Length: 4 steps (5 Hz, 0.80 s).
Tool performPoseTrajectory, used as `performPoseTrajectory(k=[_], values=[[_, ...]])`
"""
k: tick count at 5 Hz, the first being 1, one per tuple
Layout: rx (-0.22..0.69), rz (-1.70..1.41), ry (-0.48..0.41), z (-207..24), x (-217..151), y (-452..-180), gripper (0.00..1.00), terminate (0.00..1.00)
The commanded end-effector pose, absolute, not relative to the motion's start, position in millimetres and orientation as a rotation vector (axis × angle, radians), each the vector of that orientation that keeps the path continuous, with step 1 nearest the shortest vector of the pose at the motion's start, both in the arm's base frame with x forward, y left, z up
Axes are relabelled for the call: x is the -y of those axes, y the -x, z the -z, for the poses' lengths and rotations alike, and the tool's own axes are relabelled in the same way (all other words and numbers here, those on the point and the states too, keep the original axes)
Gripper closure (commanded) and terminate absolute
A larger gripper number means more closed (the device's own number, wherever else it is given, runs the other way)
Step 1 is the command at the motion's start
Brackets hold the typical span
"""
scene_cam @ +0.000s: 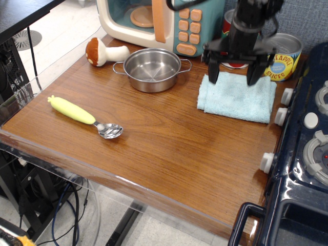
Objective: Place the blue cloth near the stove.
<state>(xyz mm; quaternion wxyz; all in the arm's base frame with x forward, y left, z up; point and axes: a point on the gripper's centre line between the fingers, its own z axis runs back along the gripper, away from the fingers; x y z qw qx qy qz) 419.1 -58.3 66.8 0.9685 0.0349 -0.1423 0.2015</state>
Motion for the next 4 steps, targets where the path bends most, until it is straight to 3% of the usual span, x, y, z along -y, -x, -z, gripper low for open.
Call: performPoseTrajectory(k=[1, 3, 4], values=[[0.405, -0.404, 0.081, -122.4, 27.2, -393.8, 0.0, 0.0], [0.405, -0.404, 0.081, -122.4, 27.2, -393.8, 0.0, 0.0], [0.405, -0.404, 0.081, -122.4, 27.2, -393.8, 0.0, 1.0]])
